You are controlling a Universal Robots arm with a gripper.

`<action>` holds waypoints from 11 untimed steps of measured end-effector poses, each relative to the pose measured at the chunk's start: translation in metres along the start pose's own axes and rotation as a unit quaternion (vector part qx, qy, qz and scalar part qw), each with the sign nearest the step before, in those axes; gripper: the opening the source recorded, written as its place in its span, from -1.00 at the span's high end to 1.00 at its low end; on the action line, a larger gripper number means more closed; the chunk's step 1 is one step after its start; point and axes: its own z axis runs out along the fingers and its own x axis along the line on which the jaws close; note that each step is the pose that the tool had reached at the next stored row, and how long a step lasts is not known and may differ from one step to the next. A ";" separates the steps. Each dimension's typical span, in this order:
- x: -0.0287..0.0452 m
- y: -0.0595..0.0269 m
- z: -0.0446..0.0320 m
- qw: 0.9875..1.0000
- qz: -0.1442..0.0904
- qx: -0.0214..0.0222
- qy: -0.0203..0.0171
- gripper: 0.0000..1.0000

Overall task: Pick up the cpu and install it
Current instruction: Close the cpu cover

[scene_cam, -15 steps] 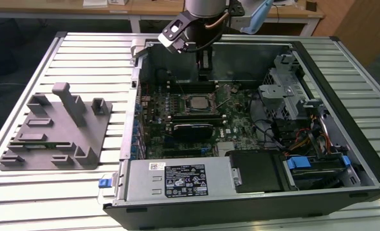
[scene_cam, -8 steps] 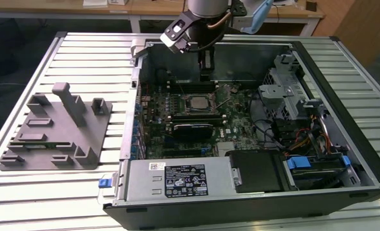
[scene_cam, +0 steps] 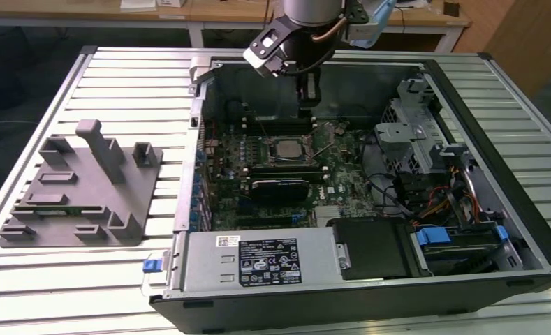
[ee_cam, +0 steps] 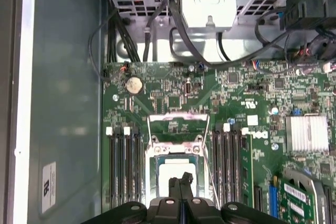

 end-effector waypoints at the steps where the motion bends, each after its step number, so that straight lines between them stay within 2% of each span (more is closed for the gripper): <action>1: 0.0000 0.0014 0.0001 1.000 0.000 0.000 0.000 0.79; 11: 0.0004 0.0117 0.0008 1.000 0.000 0.000 0.000 0.79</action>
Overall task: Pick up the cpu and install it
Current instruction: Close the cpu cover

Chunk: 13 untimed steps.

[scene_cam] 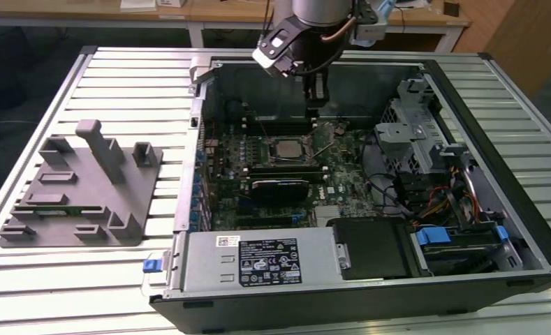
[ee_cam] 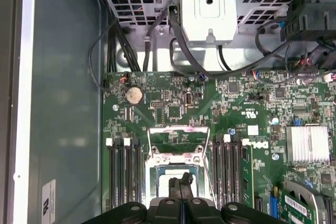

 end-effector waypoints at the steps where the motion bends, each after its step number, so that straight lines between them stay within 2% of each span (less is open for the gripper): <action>1: 0.0000 0.0010 0.0001 1.000 0.000 0.000 0.000 0.79; 13: 0.0006 0.0175 0.0011 1.000 0.000 0.000 0.000 0.79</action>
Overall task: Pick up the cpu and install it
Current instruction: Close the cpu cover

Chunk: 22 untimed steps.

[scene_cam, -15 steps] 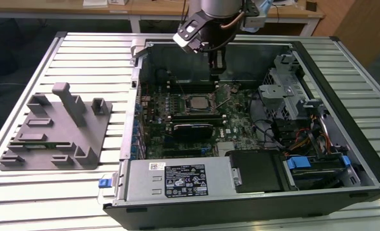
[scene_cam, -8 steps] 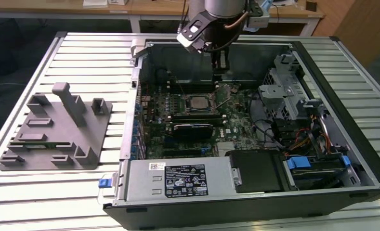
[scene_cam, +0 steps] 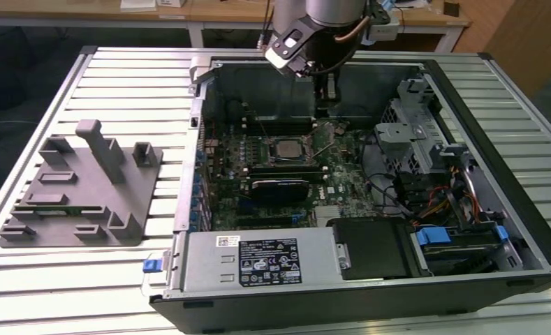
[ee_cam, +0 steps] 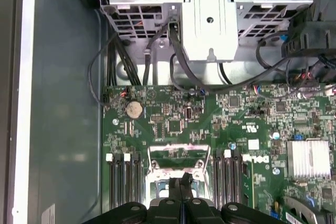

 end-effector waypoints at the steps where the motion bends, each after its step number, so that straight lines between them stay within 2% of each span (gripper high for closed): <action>1: 0.0000 0.0013 0.0001 1.000 0.000 0.000 0.000 0.79; 19: 0.0011 0.0319 0.0024 1.000 0.000 0.000 0.000 0.79; 22: 0.0012 0.0353 0.0063 1.000 0.000 0.001 0.000 0.79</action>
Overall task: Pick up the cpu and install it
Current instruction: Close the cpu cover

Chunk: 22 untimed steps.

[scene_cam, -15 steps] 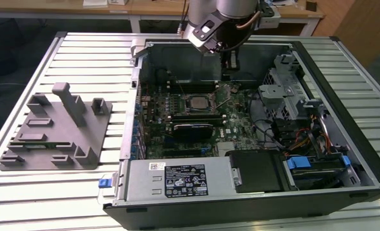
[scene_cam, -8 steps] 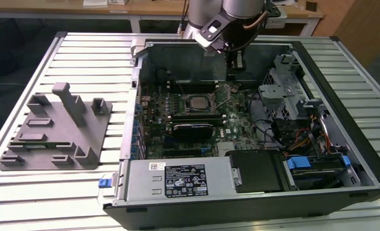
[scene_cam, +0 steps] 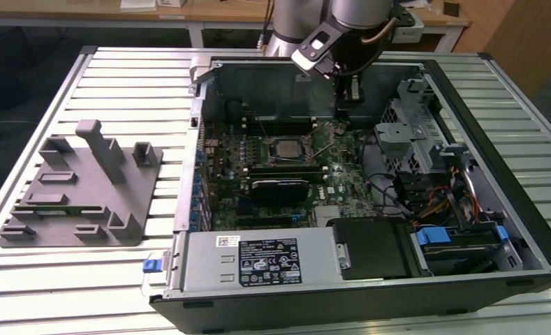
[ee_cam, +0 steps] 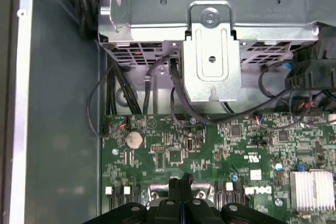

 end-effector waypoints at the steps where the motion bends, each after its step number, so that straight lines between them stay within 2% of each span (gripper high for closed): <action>1: 0.0000 0.0011 0.0019 1.000 0.000 0.000 0.000 0.79; 11: 0.0004 0.0122 0.0190 1.000 0.000 0.005 0.000 0.79; 22: 0.0006 0.0158 0.0367 1.000 0.000 0.015 -0.001 0.79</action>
